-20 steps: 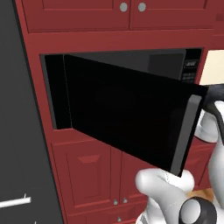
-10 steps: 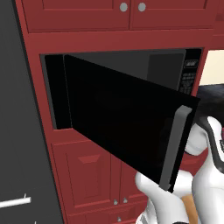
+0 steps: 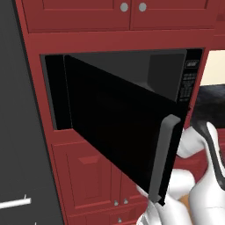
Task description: Place the sponge inside the microwave to prepare for sanitizing.
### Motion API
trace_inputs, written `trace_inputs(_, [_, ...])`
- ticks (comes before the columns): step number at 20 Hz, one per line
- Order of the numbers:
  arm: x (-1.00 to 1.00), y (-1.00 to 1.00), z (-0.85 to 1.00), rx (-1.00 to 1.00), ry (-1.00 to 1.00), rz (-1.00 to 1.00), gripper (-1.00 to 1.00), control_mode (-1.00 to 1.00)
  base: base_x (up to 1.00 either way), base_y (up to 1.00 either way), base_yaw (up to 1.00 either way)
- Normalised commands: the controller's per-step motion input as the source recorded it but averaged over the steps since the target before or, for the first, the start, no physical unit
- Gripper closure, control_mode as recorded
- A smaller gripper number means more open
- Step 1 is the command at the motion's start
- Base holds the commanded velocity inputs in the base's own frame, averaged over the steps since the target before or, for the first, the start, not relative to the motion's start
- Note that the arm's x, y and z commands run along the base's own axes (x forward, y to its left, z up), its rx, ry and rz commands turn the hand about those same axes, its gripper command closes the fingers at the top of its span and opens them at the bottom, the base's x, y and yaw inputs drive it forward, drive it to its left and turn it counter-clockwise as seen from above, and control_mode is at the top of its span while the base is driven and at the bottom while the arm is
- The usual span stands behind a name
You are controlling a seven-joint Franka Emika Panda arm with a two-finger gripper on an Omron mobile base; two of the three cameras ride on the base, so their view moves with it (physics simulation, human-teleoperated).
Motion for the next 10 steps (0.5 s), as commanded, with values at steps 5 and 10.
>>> trace_inputs(5, [-0.29, 0.48, -0.10, 0.18, 0.00, 0.04, -1.00, -1.00, 0.00, 0.00, 0.00])
trace_inputs(10, [-0.29, 0.49, -0.15, 0.17, -0.03, 0.02, -1.00, -1.00, 0.00, 0.00, 0.00])
